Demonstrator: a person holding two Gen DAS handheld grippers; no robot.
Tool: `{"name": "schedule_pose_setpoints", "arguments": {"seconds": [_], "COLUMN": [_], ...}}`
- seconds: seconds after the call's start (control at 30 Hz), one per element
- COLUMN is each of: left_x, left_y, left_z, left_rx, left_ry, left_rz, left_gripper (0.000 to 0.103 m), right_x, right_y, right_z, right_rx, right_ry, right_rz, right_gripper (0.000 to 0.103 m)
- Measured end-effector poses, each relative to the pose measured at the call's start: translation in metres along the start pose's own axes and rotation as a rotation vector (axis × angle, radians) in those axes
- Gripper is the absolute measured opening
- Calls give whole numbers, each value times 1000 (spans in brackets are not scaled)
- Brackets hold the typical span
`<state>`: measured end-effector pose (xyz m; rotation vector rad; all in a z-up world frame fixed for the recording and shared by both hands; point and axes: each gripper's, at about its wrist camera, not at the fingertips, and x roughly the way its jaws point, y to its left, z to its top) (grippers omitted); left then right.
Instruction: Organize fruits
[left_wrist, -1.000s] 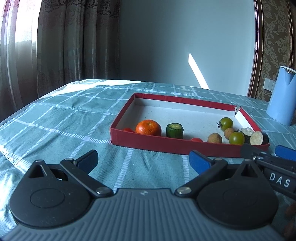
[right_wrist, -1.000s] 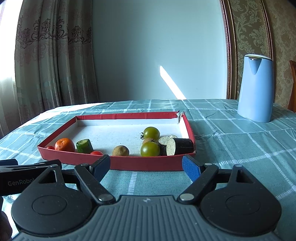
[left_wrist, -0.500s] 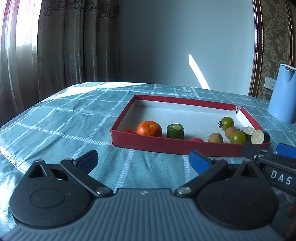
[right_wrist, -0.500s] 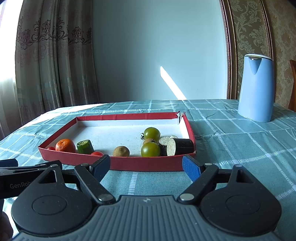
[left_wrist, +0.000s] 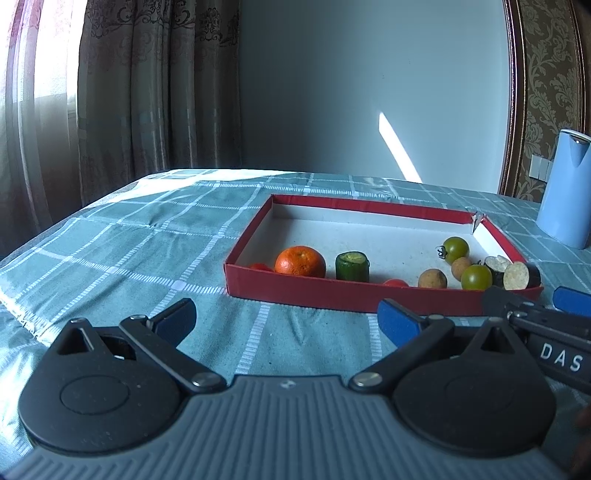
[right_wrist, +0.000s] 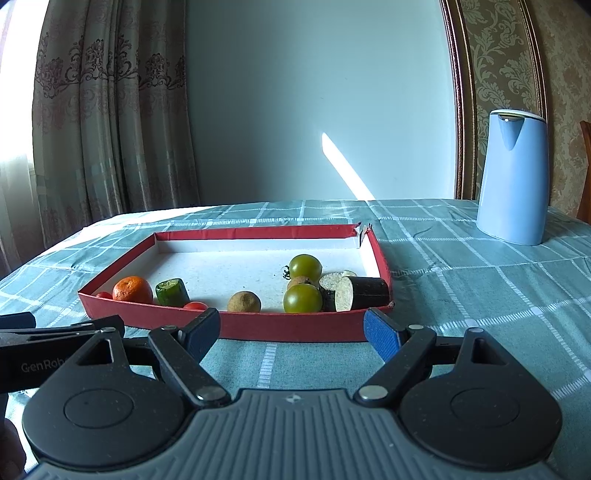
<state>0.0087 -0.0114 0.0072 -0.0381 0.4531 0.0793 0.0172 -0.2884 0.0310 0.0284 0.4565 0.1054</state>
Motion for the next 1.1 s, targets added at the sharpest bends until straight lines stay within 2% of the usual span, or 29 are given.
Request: {"name": "schedule_pose_setpoints", "arguments": {"seconds": [0.37,1.1], "left_x": [3,-2], "left_y": [3,-2], "left_z": [1,0], "left_rx": [-15,18], "left_ry": [14,-19], "left_rz": [-4,12], "left_gripper": [103,103], "right_x": [1,1], "right_y": [1,-1], "right_z": [0,0], "right_rx": [-10,4], "right_ry": [-1,-2], "right_rz": [5,12], "right_gripper": [85,85]}}
